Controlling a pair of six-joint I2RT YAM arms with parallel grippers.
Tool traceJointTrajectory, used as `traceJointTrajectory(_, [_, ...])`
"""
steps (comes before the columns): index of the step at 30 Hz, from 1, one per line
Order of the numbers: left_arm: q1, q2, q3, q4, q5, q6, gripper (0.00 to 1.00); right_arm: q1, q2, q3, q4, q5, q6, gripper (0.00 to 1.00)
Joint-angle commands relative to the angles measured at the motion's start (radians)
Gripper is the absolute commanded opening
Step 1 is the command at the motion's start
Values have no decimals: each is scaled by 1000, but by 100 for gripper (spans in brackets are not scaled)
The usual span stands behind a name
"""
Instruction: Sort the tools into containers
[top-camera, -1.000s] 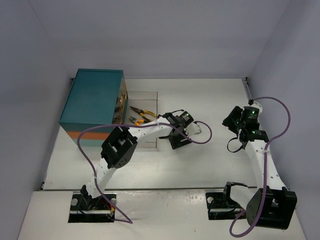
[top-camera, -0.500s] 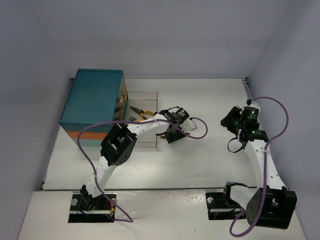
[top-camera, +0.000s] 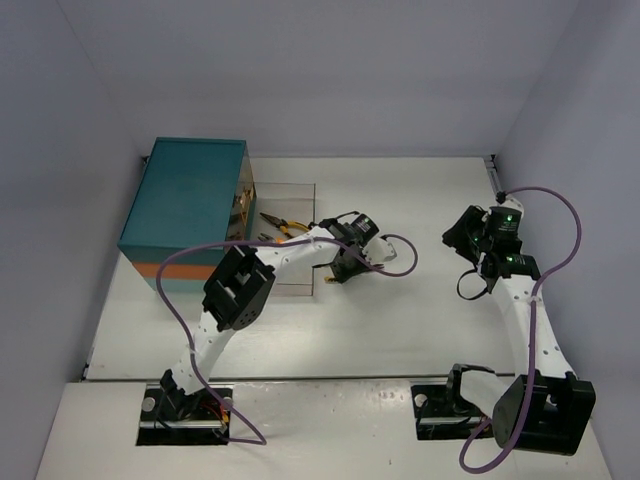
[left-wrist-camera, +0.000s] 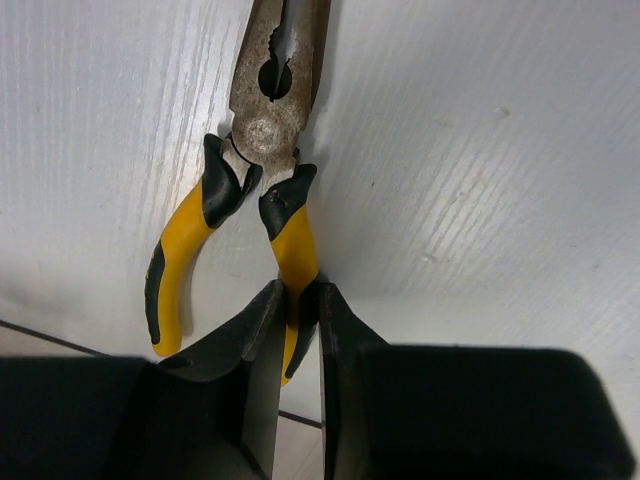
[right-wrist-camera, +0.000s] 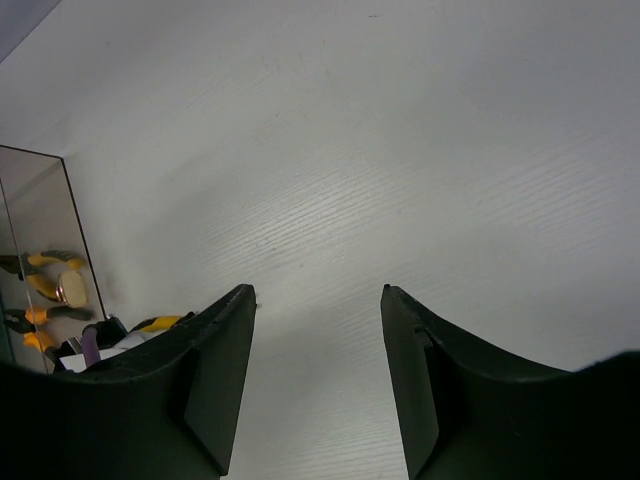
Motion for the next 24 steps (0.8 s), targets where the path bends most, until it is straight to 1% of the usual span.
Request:
traceJointTrajectory(1, [-7,-1,74,4,108,-48,0,-6,-26,41,8,52,-3,50])
traceJointTrajectory(5, [-7,-40,143,8,109,-96,0,-10,-40,48,-9,103,-8,50])
traceJointTrajectory(8, [-6,-69,225,11,52,-135,0,-10,-34,90,-36,147,-23,50])
traceJointTrajectory(13, [-2,-82,364,11,-31,-178,0,-10,14,187,-47,154,-50,50])
traceJointTrajectory(16, [8,-115,406,11,-98,-224,0,-10,35,267,-54,154,-64,50])
traceJointTrajectory(17, [14,-126,414,12,-115,-239,0,-10,41,275,-53,154,-67,50])
traceJointTrajectory(20, [45,-202,408,13,-202,-360,0,-10,57,319,-55,149,-64,50])
traceJointTrajectory(24, [112,-310,301,16,-315,-473,0,-8,70,309,-53,105,-43,50])
